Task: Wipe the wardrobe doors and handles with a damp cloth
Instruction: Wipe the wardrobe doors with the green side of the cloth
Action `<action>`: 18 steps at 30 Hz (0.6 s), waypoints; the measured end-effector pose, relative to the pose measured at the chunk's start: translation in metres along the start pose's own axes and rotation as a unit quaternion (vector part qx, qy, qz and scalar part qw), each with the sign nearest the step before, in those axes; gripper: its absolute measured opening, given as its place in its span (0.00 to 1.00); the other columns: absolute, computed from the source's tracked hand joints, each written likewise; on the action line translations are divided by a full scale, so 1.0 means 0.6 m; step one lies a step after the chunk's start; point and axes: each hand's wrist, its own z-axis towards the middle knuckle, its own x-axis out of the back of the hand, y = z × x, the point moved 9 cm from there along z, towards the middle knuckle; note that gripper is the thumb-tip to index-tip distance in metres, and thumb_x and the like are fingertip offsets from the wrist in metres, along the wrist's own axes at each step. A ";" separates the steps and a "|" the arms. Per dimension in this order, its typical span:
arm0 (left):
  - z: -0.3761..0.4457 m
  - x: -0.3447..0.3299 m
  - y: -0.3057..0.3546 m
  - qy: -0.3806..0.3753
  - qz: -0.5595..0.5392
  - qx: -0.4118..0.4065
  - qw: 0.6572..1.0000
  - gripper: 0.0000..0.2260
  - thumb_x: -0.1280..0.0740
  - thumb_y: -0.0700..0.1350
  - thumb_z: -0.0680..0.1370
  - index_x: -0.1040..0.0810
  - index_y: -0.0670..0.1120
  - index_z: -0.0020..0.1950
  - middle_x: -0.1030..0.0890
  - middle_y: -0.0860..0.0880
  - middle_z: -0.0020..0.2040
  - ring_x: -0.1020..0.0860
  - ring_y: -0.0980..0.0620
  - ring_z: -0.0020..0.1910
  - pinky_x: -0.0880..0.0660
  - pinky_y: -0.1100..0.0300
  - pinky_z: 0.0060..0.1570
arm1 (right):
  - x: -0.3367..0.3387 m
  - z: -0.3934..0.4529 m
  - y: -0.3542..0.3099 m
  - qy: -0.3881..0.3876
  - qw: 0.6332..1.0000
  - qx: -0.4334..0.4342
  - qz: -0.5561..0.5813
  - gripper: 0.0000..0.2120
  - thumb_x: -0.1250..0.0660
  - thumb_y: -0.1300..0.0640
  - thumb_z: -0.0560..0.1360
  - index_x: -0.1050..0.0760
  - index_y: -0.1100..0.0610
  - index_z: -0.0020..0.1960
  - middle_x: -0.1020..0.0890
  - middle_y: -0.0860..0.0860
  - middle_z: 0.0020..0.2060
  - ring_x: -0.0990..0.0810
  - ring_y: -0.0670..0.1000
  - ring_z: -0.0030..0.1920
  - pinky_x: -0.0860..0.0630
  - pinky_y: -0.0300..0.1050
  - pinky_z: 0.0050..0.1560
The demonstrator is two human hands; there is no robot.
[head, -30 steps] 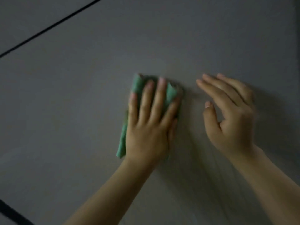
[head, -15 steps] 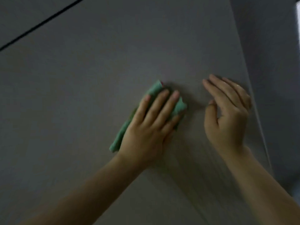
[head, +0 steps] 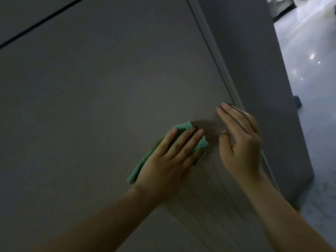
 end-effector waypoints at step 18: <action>0.095 -0.005 0.027 0.044 0.011 0.006 0.999 0.23 0.49 0.51 0.81 0.38 0.46 0.76 0.41 0.43 0.77 0.43 0.44 0.76 0.54 0.46 0.75 | 0.011 -0.080 0.090 -0.023 0.997 -0.062 0.036 0.18 0.38 0.58 0.78 0.30 0.61 0.67 0.28 0.55 0.65 0.32 0.49 0.64 0.32 0.45 0.66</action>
